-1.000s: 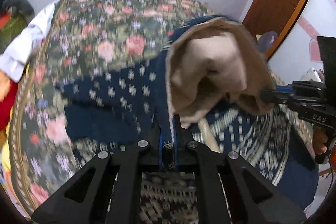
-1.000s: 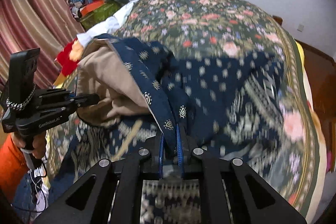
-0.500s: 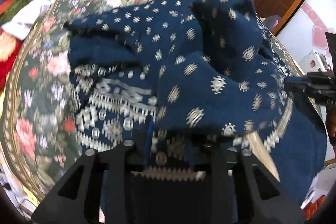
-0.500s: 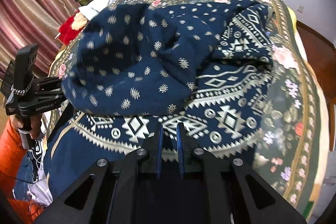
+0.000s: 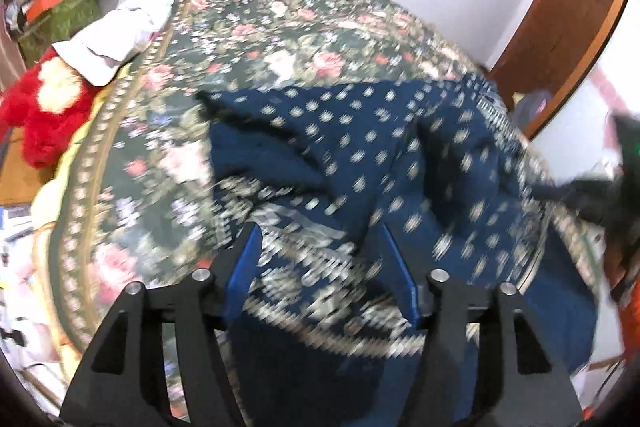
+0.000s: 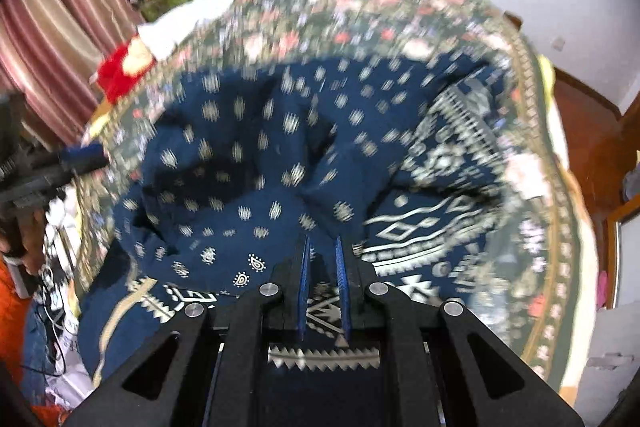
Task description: Fold large clothes
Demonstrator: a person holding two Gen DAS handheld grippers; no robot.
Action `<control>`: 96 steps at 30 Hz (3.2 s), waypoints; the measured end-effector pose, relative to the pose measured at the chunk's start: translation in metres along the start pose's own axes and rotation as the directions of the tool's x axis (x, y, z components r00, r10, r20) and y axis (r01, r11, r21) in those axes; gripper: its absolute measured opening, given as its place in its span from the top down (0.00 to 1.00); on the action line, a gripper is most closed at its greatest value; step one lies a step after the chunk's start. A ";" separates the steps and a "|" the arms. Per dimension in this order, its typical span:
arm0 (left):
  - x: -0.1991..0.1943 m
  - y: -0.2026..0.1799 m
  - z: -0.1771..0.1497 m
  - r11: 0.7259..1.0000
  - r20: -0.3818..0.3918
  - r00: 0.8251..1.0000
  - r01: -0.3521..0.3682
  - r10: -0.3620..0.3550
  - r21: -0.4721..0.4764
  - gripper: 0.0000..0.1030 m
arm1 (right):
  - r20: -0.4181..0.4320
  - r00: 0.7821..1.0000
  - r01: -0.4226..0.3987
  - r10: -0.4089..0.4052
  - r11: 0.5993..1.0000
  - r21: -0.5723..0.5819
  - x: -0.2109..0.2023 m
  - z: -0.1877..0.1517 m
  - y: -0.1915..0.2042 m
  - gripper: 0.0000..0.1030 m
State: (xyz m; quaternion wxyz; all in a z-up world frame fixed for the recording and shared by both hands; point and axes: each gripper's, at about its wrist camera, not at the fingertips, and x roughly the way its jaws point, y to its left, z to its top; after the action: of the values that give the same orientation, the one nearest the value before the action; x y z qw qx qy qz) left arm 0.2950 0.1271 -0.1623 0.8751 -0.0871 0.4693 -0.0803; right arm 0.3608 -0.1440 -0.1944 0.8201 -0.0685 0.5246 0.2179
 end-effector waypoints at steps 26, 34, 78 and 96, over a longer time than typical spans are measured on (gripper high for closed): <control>0.068 -0.016 -0.057 0.998 -0.158 0.987 -0.028 0.035 0.051 0.25 | -0.013 0.952 0.301 -0.305 0.945 -0.130 0.018 -0.041 0.006 0.28; 0.029 -0.021 -0.066 0.989 -0.102 0.988 -0.107 0.118 0.106 0.26 | -0.024 0.963 0.269 -0.269 0.963 -0.016 -0.024 -0.075 -0.022 0.27; -0.013 0.035 -0.182 0.932 -0.175 0.970 0.099 -0.168 -0.348 0.76 | 0.193 0.974 -0.164 0.118 0.957 0.241 -0.082 -0.168 0.009 0.85; -0.087 -0.002 -0.047 0.988 0.190 0.978 0.106 -0.084 -0.111 0.93 | 0.357 0.929 -0.153 0.096 0.979 0.135 -0.116 -0.072 0.004 0.90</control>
State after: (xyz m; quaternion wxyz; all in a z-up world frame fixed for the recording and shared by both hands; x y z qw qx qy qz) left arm 0.2082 0.1408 -0.1176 0.9032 -0.1693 0.3852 -0.0851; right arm 0.2578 -0.1979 -0.1225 0.8874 0.0709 0.3899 0.2354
